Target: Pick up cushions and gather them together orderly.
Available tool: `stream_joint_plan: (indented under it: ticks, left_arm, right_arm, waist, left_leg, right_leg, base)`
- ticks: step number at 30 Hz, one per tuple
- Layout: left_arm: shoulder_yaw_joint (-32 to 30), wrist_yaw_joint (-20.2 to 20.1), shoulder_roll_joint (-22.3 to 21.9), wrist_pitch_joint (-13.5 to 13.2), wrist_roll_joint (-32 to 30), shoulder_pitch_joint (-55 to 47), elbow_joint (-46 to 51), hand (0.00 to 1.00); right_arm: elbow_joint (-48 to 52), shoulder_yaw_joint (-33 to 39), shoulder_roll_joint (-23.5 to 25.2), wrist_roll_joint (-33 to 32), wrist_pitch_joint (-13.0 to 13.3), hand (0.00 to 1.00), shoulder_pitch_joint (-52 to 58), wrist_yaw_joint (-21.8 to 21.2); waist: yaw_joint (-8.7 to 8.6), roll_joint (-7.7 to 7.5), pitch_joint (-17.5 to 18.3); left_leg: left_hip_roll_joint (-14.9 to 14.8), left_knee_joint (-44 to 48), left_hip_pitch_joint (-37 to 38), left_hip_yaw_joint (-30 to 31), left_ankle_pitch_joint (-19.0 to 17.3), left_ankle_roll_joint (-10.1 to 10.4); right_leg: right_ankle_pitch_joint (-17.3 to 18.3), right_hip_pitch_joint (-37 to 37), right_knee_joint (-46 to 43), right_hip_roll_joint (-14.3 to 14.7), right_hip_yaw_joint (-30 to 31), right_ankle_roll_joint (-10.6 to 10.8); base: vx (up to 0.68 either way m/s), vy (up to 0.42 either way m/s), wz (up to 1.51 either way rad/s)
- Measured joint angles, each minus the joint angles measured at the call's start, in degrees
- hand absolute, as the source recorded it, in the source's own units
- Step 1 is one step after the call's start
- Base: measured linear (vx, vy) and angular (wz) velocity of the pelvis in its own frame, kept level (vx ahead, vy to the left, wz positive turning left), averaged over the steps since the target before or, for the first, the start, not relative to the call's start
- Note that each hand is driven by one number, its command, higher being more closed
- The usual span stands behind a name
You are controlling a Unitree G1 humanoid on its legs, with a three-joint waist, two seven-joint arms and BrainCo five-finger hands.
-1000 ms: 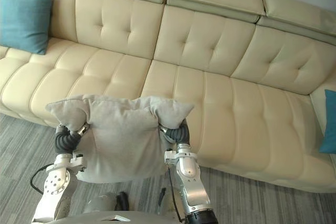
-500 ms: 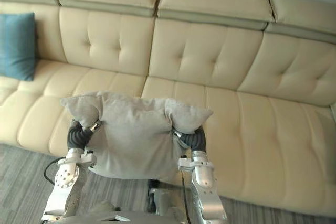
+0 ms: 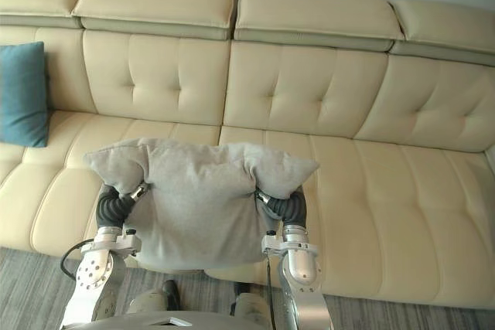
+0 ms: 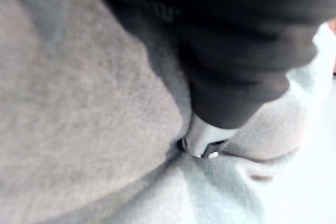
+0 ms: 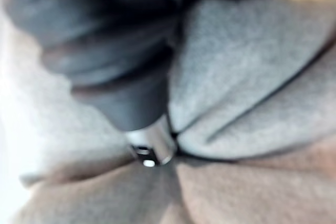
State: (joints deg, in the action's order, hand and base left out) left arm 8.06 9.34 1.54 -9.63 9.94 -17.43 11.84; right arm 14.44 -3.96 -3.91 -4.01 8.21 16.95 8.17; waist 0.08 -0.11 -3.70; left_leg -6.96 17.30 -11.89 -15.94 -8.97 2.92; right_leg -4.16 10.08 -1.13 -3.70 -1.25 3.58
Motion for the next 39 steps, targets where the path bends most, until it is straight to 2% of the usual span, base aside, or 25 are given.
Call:
stream_joint_plan:
  ticks: [7, 12, 14, 16, 18, 20, 21, 22, 23, 24, 26, 29, 31, 33, 36, 37, 39]
  left_arm:
    - [0.0, 0.1, 1.8, 0.0, 0.0, 1.8, -3.3, 1.0]
    - [-0.6, 3.4, 2.0, 0.1, -0.9, 8.7, -4.8, 1.0]
    - [-0.8, 6.3, 2.8, 0.1, -3.3, 15.1, -7.4, 1.0]
    - [-1.2, 10.4, 4.6, 0.3, -6.4, 24.7, -9.4, 1.0]
    - [-1.4, 13.7, 5.8, 0.3, -8.0, 32.7, -10.9, 1.0]
    - [-2.1, 19.1, 8.3, 0.5, -8.0, 44.3, -14.0, 1.0]
    - [-2.4, 19.9, 8.7, 0.5, -8.0, 46.7, -15.0, 1.0]
    - [-3.3, 21.8, 9.7, 0.5, -7.9, 53.2, -18.4, 1.0]
    - [-3.4, 22.0, 10.0, 0.5, -7.9, 54.3, -19.0, 1.0]
    - [-3.4, 23.0, 12.4, 0.6, -7.9, 61.2, -22.9, 1.0]
    - [-3.4, 23.7, 14.9, 1.0, -7.9, 69.4, -26.1, 1.0]
    - [-4.2, 24.3, 17.8, 1.8, -7.9, 80.6, -30.7, 1.0]
    - [-4.7, 24.1, 17.8, 2.4, -8.0, 85.6, -33.1, 1.0]
    - [-4.8, 23.9, 17.6, 3.1, -8.1, 91.3, -35.8, 1.0]
    - [-5.8, 23.3, 17.5, 3.1, -8.0, 93.2, -36.1, 1.0]
    - [-5.8, 22.8, 17.5, 3.1, -8.0, 93.8, -36.6, 1.0]
    - [-5.8, 22.2, 17.4, 3.1, -7.9, 95.0, -38.0, 1.0]
  right_arm:
    - [-7.1, 0.1, -0.1, 2.3, -0.3, 1.0, -4.5, 0.0]
    - [-8.5, 0.1, -0.1, 4.4, -0.7, 1.0, -11.4, 2.6]
    - [-9.9, -0.1, -0.1, 4.6, -0.7, 1.0, -16.0, 4.7]
    - [-10.7, -0.1, 0.1, 6.2, -0.7, 1.0, -23.8, 8.1]
    - [-10.8, 0.0, 0.1, 6.4, -0.7, 1.0, -30.6, 11.6]
    - [-10.9, 0.3, 1.2, 6.9, -1.0, 1.0, -40.9, 17.9]
    - [-11.1, 0.5, 1.4, 7.3, -1.0, 1.0, -43.0, 19.2]
    - [-11.9, 1.4, 1.5, 8.9, -1.1, 1.0, -49.0, 22.0]
    - [-12.2, 1.6, 1.5, 9.0, -1.1, 1.0, -50.1, 22.5]
    - [-15.2, 2.8, 1.4, 9.6, -1.2, 1.0, -57.2, 24.8]
    - [-16.7, 4.7, 1.1, 10.9, -1.5, 1.0, -64.3, 27.1]
    - [-18.2, 5.9, 1.0, 11.1, -2.6, 1.0, -72.6, 30.1]
    - [-21.1, 7.9, 0.8, 11.1, -3.2, 1.0, -76.7, 31.4]
    - [-23.8, 9.6, -1.6, 11.1, -4.7, 1.0, -82.8, 32.2]
    - [-24.4, 9.8, -4.0, 11.2, -5.8, 1.0, -87.1, 32.1]
    - [-24.5, 10.0, -4.9, 11.2, -6.3, 0.0, -88.2, 32.1]
    - [-24.5, 11.0, -6.3, 11.1, -7.4, 0.0, -89.9, 32.0]
  waist:
    - [-0.23, -0.46, -0.2]
    - [-0.89, -0.99, -0.7]
    - [-0.56, -0.87, -1.5]
    - [-0.21, -0.32, -2.6]
    - [0.5, 0.21, -4.9]
    - [1.5, 0.43, -5.3]
    - [1.7, 0.52, -5.5]
    - [2.2, 1.08, -6.9]
    - [2.2, 1.14, -7.4]
    - [2.17, 1.12, -8.4]
    - [2.02, 1.16, -9.5]
    - [2.05, 1.13, -12.5]
    - [1.53, 1.11, -12.5]
    - [1.46, 1.17, -14.1]
    - [1.63, 1.19, -15.2]
    - [1.73, 1.16, -15.2]
    - [1.85, 1.13, -15.3]
  left_leg:
    - [0.7, -0.4, -1.1, -2.1, -0.6, -0.8]
    - [0.1, 3.3, -5.4, -4.0, -1.7, -1.5]
    - [-0.6, 5.7, -7.5, -4.6, -2.4, -1.8]
    - [-2.2, 10.4, -12.7, -4.8, -3.5, -2.4]
    - [-3.2, 12.8, -16.1, -4.7, -3.9, -2.8]
    - [-3.9, 15.2, -22.9, -4.9, -3.5, -3.3]
    - [-3.9, 15.4, -24.0, -4.8, -3.4, -3.4]
    - [-3.7, 15.5, -25.6, -4.7, -2.9, -3.6]
    - [-3.7, 15.4, -25.7, -4.6, -2.7, -3.7]
    - [-3.2, 14.6, -27.3, -4.6, -1.6, -3.9]
    - [-2.3, 13.2, -29.9, -4.5, 0.4, -4.2]
    - [-1.9, 11.1, -32.7, -3.3, 2.5, -3.5]
    - [-2.0, 10.5, -35.0, -2.0, 3.6, -3.2]
    - [-1.6, 8.5, -36.5, -0.6, 5.4, -2.7]
    - [-1.2, 5.9, -37.9, 0.9, 7.6, -2.0]
    - [-0.8, 4.6, -38.7, 1.8, 8.6, -1.7]
    - [-0.5, 2.7, -40.5, 3.2, 10.4, -1.3]
  right_leg:
    - [-2.8, 2.0, 3.9, 0.1, 4.4, 0.0]
    - [-6.0, 5.9, 5.0, 0.3, 7.4, 0.4]
    - [-6.6, 7.4, 4.8, 0.5, 8.4, 0.5]
    - [-7.6, 11.4, 3.6, 1.3, 8.6, 0.3]
    - [-7.9, 14.5, 1.6, 1.7, 8.6, 0.2]
    - [-8.3, 21.7, -0.9, 1.8, 8.3, -0.5]
    - [-8.6, 22.7, -1.1, 1.8, 8.3, -0.5]
    - [-9.0, 24.2, -1.3, 1.5, 8.2, -0.2]
    - [-9.2, 24.3, -1.3, 1.4, 8.1, -0.2]
    - [-9.9, 26.1, -1.1, 0.8, 7.8, -0.4]
    - [-11.4, 28.3, 0.2, -0.1, 6.9, -0.1]
    - [-13.7, 30.3, 2.2, -0.2, 5.8, 0.4]
    - [-14.0, 32.0, 2.2, -0.1, 4.3, 0.1]
    - [-14.0, 33.4, 2.1, -0.1, 2.6, 0.0]
    - [-13.8, 34.9, 1.9, -0.2, 0.9, -0.3]
    - [-13.6, 35.8, 1.7, -0.2, 0.3, -0.6]
    - [-13.2, 37.8, 1.3, -0.2, -1.4, -1.1]
  base:
    - [-0.05, 0.039, -0.32]
    - [-0.12, -0.039, -0.32]
    - [-0.18, -0.044, -0.2]
    - [-0.22, -0.055, -0.18]
    - [-0.27, -0.068, -0.13]
    - [-0.28, -0.071, -0.09]
    - [-0.21, -0.071, 0.03]
    - [-0.13, -0.053, 0.08]
    - [-0.13, -0.059, 0.16]
    - [-0.06, -0.042, 0.15]
    - [-0.01, -0.06, 0.29]
    - [0.01, -0.059, 0.21]
    - [0.0, -0.052, 0.33]
    - [-0.02, -0.062, 0.4]
    - [-0.01, -0.041, 0.36]
    - [-0.01, -0.042, 0.41]
    - [-0.02, -0.05, 0.44]
